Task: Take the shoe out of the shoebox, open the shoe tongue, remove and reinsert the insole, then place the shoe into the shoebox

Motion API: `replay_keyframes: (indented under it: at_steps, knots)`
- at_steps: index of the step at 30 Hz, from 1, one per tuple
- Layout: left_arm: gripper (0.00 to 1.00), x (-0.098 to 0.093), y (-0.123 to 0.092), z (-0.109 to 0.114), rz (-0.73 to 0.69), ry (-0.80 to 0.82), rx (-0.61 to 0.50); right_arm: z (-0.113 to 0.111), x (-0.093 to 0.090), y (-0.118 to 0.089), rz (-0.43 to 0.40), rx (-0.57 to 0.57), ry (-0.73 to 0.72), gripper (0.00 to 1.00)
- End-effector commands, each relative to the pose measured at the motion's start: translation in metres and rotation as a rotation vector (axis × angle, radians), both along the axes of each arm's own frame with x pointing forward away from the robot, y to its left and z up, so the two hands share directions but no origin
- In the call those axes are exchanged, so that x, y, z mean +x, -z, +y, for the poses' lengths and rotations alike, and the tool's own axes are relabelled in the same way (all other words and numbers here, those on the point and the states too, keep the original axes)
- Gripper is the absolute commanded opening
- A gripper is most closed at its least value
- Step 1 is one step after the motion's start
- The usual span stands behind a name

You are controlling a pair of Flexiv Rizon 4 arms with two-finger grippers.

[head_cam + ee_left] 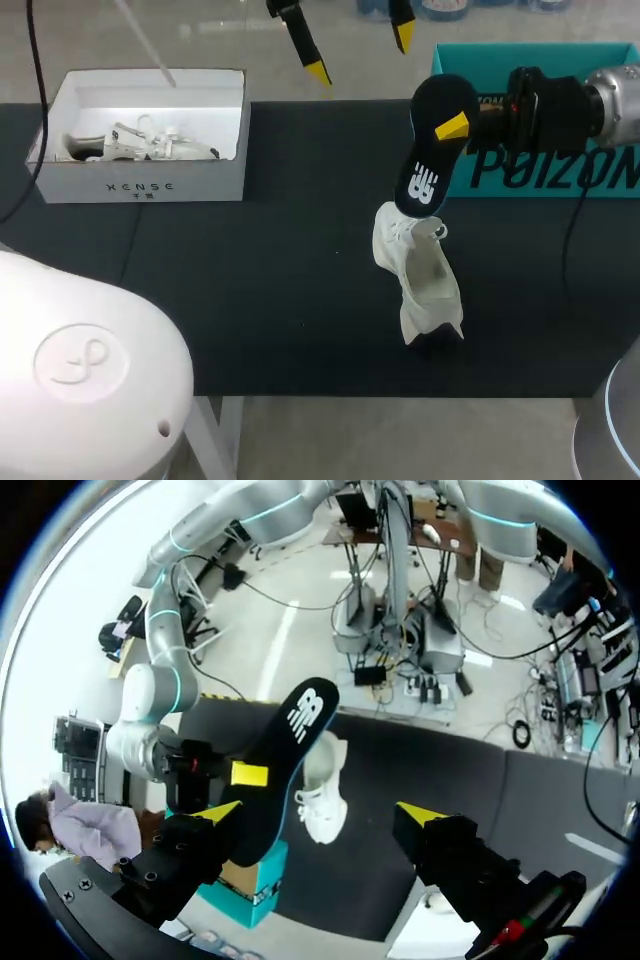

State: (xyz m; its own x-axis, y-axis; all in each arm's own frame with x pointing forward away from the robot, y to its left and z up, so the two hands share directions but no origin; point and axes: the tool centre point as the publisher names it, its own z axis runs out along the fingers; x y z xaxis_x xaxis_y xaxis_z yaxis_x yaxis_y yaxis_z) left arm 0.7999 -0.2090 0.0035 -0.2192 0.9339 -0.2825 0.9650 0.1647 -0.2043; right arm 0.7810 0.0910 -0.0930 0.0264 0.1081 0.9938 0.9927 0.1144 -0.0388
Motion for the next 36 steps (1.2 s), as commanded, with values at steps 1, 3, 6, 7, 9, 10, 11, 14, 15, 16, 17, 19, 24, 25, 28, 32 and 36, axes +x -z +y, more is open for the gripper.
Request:
replay_keyframes:
  at_steps: [1,3,6,7,9,10,11,14,15,16,17,19,24,25,28,32,36]
  knots:
    - [1.0,0.001,-0.002,-0.002,0.012,0.016,0.082,0.001,0.001,0.0,0.0,0.0,0.0,0.0]
    - [1.0,0.001,-0.002,-0.002,0.012,0.016,0.082,0.001,0.001,0.0,0.0,0.0,0.0,0.0]
    - [1.0,0.001,-0.002,-0.002,0.012,0.016,0.082,0.001,0.001,0.0,0.0,0.0,0.0,0.0]
    - [1.0,0.001,-0.002,-0.002,0.012,0.016,0.082,0.001,0.001,0.0,0.0,0.0,0.0,0.0]
    - [1.0,0.001,-0.002,-0.002,0.012,0.016,0.082,0.001,0.001,0.0,0.0,0.0,0.0,0.0]
    - [1.0,0.001,-0.002,-0.002,0.012,0.016,0.082,0.001,0.001,0.0,0.0,0.0,0.0,0.0]
    - [1.0,0.001,-0.002,-0.002,0.012,0.016,0.082,0.001,0.001,0.0,0.0,0.0,0.0,0.0]
    - [1.0,0.005,-0.001,-0.004,-0.003,0.036,0.077,0.001,0.001,0.0,0.0,0.0,0.0,0.0]
    - [1.0,0.008,0.001,-0.006,-0.016,0.057,0.088,0.001,0.001,0.0,0.0,0.0,0.0,0.0]
    - [1.0,0.01,0.002,-0.008,-0.038,0.08,0.101,0.001,0.001,0.0,0.0,0.0,0.0,0.0]
    - [1.0,0.012,0.003,-0.01,-0.053,0.105,0.106,0.001,0.001,0.0,0.0,0.0,0.0,0.0]
    - [1.0,0.015,0.005,-0.016,-0.075,0.14,0.136,0.001,0.001,0.0,0.0,0.0,0.0,0.0]
    - [1.0,0.024,0.006,-0.031,-0.112,0.19,0.159,0.001,0.001,0.0,0.0,0.0,0.0,0.0]
    - [1.0,0.025,0.005,-0.033,-0.117,0.199,0.157,0.001,0.001,0.0,0.0,0.0,0.0,0.0]
    - [1.0,0.029,0.0,-0.04,-0.127,0.203,0.149,0.001,0.001,0.0,0.0,0.0,0.0,0.0]
    - [1.0,0.029,-0.005,-0.044,-0.147,0.203,0.149,0.001,0.001,0.0,0.0,0.0,0.0,0.0]
    - [1.0,0.029,-0.005,-0.045,-0.153,0.179,0.186,0.001,0.001,0.0,0.0,0.0,0.0,0.0]
